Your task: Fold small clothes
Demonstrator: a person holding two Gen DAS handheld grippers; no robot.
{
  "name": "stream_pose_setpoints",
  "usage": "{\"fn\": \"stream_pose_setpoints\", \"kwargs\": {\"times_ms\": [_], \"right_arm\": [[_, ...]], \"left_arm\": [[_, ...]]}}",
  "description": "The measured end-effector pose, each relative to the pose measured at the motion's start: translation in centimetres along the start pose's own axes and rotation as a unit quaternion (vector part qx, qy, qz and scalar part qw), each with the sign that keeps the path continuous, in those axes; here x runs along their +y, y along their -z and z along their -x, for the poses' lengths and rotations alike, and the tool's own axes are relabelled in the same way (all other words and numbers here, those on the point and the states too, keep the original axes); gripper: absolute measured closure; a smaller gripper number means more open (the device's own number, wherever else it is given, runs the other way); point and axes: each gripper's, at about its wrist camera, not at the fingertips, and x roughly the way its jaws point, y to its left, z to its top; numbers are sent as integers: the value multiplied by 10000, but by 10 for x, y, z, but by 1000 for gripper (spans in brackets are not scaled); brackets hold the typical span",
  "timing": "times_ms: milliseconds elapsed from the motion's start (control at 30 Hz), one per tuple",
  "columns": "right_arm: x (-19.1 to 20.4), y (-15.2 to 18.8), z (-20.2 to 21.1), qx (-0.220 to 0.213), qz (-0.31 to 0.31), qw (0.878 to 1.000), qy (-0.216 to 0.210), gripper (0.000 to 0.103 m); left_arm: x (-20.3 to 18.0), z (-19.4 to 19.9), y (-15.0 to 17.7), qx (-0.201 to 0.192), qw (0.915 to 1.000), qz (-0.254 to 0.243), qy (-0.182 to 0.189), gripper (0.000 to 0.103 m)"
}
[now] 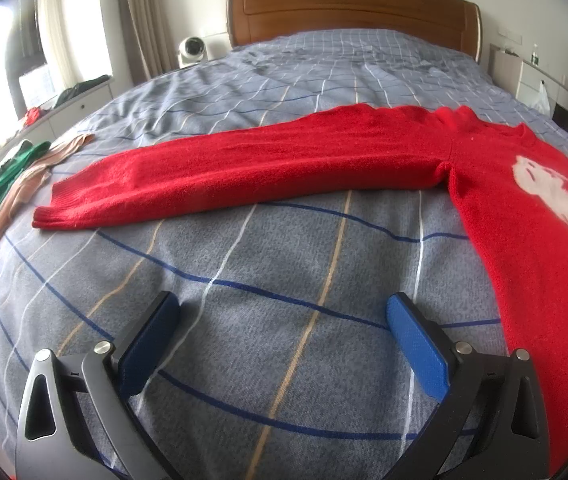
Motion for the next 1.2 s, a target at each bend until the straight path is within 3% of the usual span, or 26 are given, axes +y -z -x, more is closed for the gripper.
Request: {"fn": "stream_pose_setpoints", "kwargs": {"times_ms": [1200], "right_arm": [[0, 1, 0, -3, 10, 10000, -12, 17]], "left_arm": [[0, 0, 0, -2, 10000, 3, -2, 0]]}}
